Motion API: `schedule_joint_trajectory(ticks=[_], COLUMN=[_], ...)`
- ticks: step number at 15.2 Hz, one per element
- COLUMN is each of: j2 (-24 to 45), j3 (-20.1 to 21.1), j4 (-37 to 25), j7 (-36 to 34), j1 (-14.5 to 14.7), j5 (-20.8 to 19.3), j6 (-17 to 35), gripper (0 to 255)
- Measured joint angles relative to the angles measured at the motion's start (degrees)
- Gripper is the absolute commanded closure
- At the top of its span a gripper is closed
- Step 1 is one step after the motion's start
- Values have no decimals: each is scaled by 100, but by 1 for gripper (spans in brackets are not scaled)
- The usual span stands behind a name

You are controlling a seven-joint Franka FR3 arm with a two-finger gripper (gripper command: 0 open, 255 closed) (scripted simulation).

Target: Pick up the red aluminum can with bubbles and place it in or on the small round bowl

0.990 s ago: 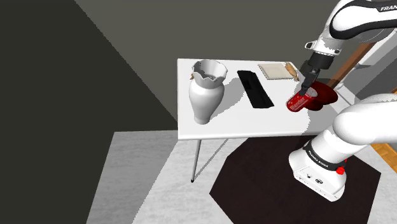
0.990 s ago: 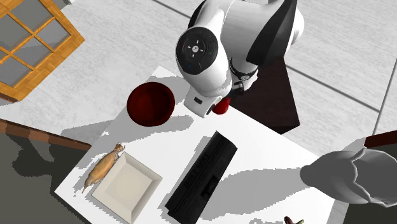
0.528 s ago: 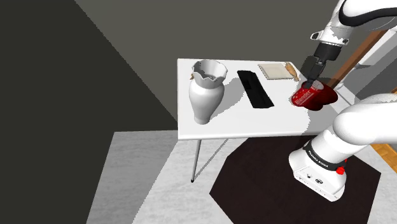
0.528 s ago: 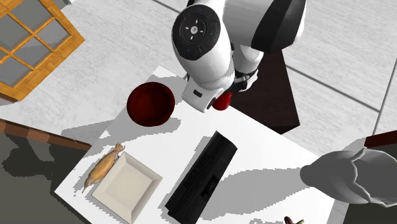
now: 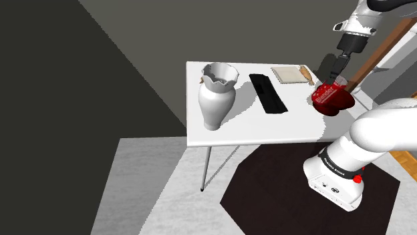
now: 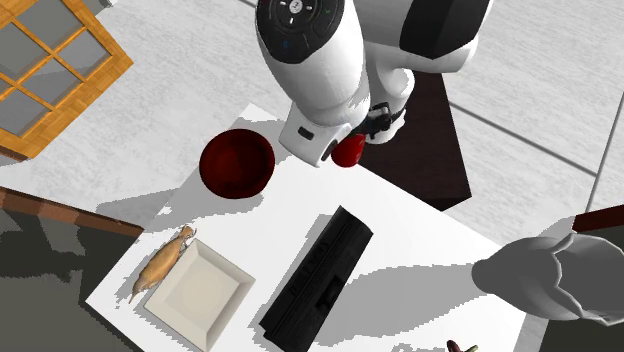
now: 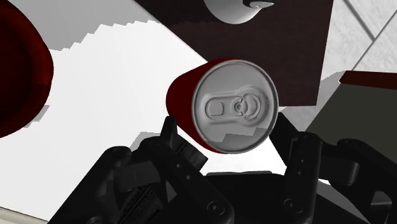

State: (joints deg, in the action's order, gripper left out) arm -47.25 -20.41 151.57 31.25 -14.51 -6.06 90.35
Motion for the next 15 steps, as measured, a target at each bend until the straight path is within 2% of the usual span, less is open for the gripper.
schedule_joint_trajectory(ticks=[8,15], j2=[1054,2276], j3=[-961,-1841], j4=[-1154,-2395], j7=[1035,2041], j1=[-116,18], j5=[-566,-638], j6=[-70,-47], gripper=[255,255])
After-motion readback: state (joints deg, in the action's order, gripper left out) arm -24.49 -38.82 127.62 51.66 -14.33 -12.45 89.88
